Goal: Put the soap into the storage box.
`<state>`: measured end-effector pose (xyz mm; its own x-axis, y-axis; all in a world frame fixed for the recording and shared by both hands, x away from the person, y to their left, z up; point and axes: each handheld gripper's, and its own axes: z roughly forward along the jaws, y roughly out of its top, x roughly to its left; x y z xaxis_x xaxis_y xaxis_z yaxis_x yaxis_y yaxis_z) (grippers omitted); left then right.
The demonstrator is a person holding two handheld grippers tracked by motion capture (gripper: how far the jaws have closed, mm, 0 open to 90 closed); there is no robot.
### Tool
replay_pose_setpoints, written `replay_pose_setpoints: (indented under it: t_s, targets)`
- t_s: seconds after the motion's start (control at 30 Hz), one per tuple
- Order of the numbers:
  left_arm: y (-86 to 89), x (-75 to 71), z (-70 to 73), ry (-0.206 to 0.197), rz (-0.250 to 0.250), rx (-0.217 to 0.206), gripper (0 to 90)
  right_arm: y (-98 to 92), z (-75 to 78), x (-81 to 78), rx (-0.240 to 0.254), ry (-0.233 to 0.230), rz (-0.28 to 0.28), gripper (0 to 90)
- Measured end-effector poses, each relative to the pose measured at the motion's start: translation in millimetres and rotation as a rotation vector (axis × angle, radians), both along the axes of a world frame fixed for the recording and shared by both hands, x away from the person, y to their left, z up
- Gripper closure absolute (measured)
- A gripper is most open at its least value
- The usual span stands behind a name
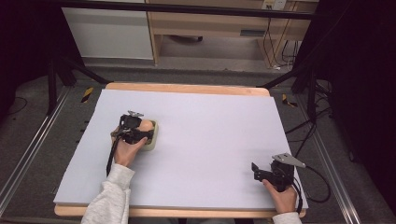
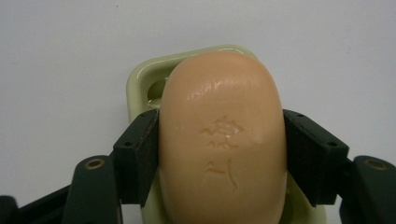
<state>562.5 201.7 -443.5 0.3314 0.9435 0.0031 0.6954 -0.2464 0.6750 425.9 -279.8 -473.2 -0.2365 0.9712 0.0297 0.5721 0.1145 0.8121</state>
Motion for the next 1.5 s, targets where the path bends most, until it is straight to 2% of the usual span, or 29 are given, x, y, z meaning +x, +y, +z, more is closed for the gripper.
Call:
replay_pose_setpoints:
  t_s: [1.17,1.27,1.5]
  targets:
    - [-1.2,1.1,-4.4,-0.001,-0.002,0.005,31.0,-0.1,0.1,-0.1,-0.001,0.0,-0.001,5.9]
    - [-0.7,-0.3,-1.9,-0.016,0.0,0.007,28.0,0.0,0.2,-0.2,0.001,0.0,-0.002,5.9]
    - [-1.9,-5.8,5.5,-0.039,-0.019,-0.013,27.3,-0.5,0.4,-0.5,0.002,-0.001,-0.003,5.9]
